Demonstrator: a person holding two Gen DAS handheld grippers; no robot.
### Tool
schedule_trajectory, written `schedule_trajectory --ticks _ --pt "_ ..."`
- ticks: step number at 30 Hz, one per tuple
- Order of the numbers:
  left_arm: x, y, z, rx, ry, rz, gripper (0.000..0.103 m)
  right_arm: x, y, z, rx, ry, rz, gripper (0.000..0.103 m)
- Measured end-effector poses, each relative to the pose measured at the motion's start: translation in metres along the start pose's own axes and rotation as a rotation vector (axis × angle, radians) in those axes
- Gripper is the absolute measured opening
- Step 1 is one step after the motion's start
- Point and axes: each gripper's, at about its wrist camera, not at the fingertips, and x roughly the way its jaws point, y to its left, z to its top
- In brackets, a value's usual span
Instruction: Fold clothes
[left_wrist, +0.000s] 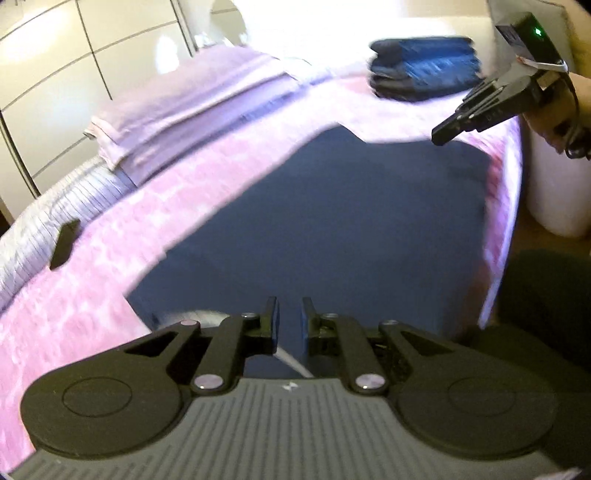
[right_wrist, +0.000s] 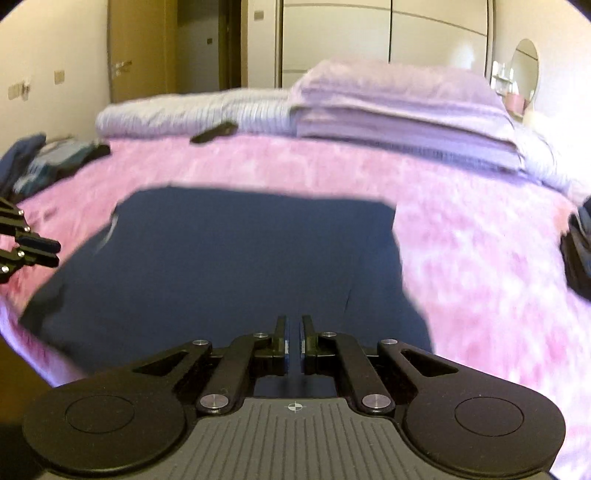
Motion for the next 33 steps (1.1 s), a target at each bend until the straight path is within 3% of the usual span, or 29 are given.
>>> schedule_trajectory --ticks 3,10,15,23,26,30,32,33 --pt "0.033 0.026 0.02 -0.002 -0.008 0.005 0.011 0.027 -0.017 0.033 0.01 -0.011 0.006 0.003" --pt "0.126 0.086 0.046 -0.077 0.05 0.023 0.011 0.138 -0.035 0.1 -0.02 0.11 0.103 0.003" --pt "0.164 0.126 0.032 -0.118 0.131 0.027 0.012 0.21 -0.032 0.118 -0.063 0.167 0.172 0.002" --pt "0.136 0.184 -0.013 -0.23 0.193 0.105 0.016 0.215 -0.079 0.116 -0.035 0.164 0.078 0.002" --pt "0.129 0.201 -0.009 -0.319 0.124 0.044 0.023 0.204 -0.075 0.124 -0.069 0.134 0.071 0.003" --pt "0.149 0.204 0.0 -0.261 0.146 -0.064 0.026 0.21 -0.058 0.141 -0.149 0.135 0.186 0.004" --pt "0.165 0.208 0.002 -0.262 0.179 -0.138 0.029 0.219 -0.053 0.149 -0.184 0.153 0.236 0.034" --pt "0.172 0.211 0.001 -0.263 0.193 -0.173 0.029 0.224 -0.051 0.153 -0.206 0.16 0.249 0.076"
